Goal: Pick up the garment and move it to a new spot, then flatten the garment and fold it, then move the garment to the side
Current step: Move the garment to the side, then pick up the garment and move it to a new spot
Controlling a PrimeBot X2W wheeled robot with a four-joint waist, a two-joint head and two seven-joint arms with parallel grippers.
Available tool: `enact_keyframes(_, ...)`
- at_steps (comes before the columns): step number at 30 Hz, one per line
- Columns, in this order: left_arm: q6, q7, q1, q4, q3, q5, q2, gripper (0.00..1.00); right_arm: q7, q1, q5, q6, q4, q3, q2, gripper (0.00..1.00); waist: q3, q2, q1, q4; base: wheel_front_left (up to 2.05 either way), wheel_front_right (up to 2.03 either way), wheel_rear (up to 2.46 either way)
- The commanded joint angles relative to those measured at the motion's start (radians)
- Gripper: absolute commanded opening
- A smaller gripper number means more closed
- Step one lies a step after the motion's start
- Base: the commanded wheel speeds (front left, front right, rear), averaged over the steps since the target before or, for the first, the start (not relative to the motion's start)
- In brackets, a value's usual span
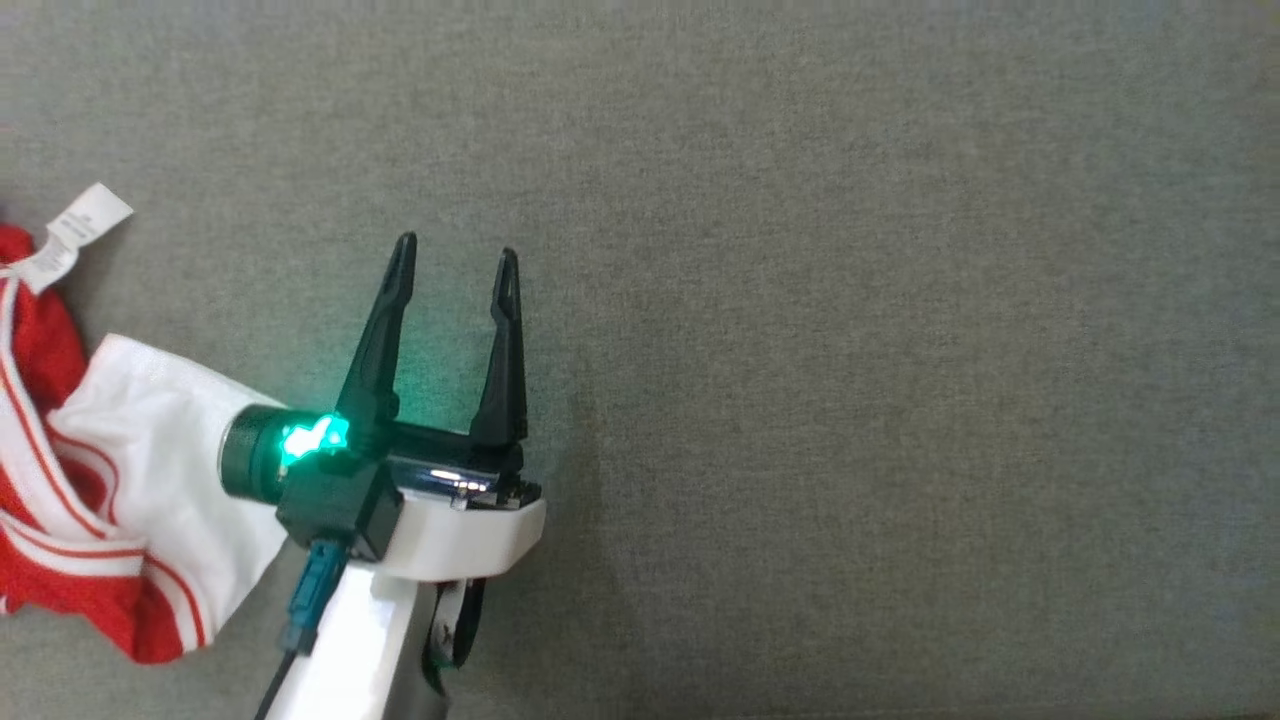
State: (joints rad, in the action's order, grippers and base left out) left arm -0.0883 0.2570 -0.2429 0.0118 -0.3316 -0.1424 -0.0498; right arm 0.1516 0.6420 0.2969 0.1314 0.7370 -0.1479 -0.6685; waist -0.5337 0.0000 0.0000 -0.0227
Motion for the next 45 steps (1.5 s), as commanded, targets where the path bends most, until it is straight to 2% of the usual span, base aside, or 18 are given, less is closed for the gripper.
enact_keyframes(1,-0.005,0.005,0.02,-0.025,0.028,0.004,0.0,1.0,0.029,-0.052,-0.019,-0.001,-0.055,0.011,0.015,1.0,0.039,0.0,0.0,-0.001,0.0,0.0,0.0)
enact_keyframes(6,-0.016,0.005,0.066,-0.012,0.045,0.004,0.0,1.0,0.082,-0.155,-0.075,-0.001,-0.131,0.079,0.187,1.0,0.141,0.0,0.0,-0.008,0.0,0.0,0.0)
enact_keyframes(12,-0.029,0.005,0.154,0.006,0.1,-0.011,0.0,1.0,0.109,-0.25,-0.086,-0.001,-0.165,0.238,0.393,1.0,0.275,0.0,0.0,0.003,0.0,0.0,0.0)
enact_keyframes(15,-0.024,0.005,0.194,0.007,0.128,-0.021,0.0,1.0,0.11,-0.303,-0.078,-0.001,-0.227,0.298,0.474,1.0,0.332,0.0,0.0,0.009,0.0,0.0,0.0)
enact_keyframes(19,-0.022,0.005,0.234,0.011,0.15,0.004,0.0,1.0,0.11,-0.4,-0.072,-0.001,-0.324,0.324,0.554,1.0,0.403,0.0,0.0,0.013,0.0,0.0,0.0)
enact_keyframes(22,-0.035,0.005,0.275,-0.006,0.168,0.0,0.0,1.0,0.11,-0.498,-0.095,-0.001,-0.435,0.332,0.582,1.0,0.456,0.0,0.0,0.027,0.0,0.0,0.0)
enact_keyframes(29,-0.058,0.005,0.36,-0.024,0.188,-0.025,0.0,1.0,0.11,-0.621,-0.14,-0.001,-0.535,0.289,0.6,1.0,0.524,0.0,0.0,0.042,0.0,0.0,0.0)
enact_keyframes(35,-0.066,0.005,0.421,-0.032,0.2,-0.026,0.0,1.0,0.11,-0.667,-0.166,-0.001,-0.547,0.284,0.608,1.0,0.563,0.0,0.0,0.048,0.0,0.0,0.0)
enact_keyframes(45,-0.058,0.005,0.43,-0.016,0.201,0.003,0.0,1.0,0.11,-0.67,-0.182,-0.001,-0.543,0.284,0.615,1.0,0.573,0.0,0.0,0.048,0.0,0.0,0.0)
